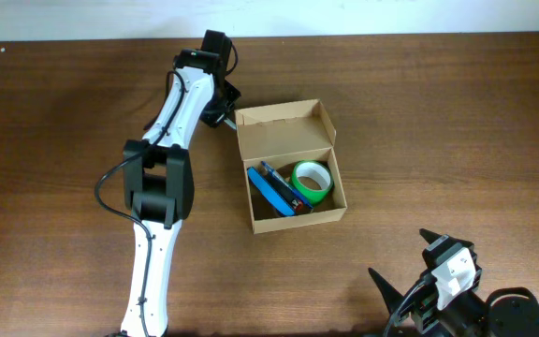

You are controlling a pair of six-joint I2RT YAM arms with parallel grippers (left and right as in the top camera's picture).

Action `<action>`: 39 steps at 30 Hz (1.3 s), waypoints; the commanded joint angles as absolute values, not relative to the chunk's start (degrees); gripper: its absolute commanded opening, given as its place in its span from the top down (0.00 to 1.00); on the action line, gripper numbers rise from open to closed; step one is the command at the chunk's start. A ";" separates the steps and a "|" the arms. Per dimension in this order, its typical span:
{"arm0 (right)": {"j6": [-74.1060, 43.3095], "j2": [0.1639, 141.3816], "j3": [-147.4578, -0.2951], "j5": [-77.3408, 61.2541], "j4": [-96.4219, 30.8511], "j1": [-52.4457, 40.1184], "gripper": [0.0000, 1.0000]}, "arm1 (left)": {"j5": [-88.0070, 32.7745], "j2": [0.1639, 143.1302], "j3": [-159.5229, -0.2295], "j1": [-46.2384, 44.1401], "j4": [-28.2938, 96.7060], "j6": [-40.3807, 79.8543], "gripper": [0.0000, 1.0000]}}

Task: Pack container
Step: 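Lower the black marker into the box and release it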

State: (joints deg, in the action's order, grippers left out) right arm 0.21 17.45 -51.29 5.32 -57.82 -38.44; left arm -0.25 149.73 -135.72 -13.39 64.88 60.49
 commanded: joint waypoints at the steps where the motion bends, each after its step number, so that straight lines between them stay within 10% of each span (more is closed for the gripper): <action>1: -0.10 17.23 -51.16 6.04 -57.65 -38.22 0.01 | 0.64 147.89 -135.37 -14.46 66.30 61.49 0.98; 23: -0.10 17.23 -51.16 6.04 -57.65 -38.22 0.01 | 15.92 122.72 -135.37 -22.26 80.36 61.56 0.98; 39: -0.10 17.23 -51.16 6.04 -57.65 -38.22 0.01 | 13.15 122.13 -134.89 -44.53 92.33 100.92 0.98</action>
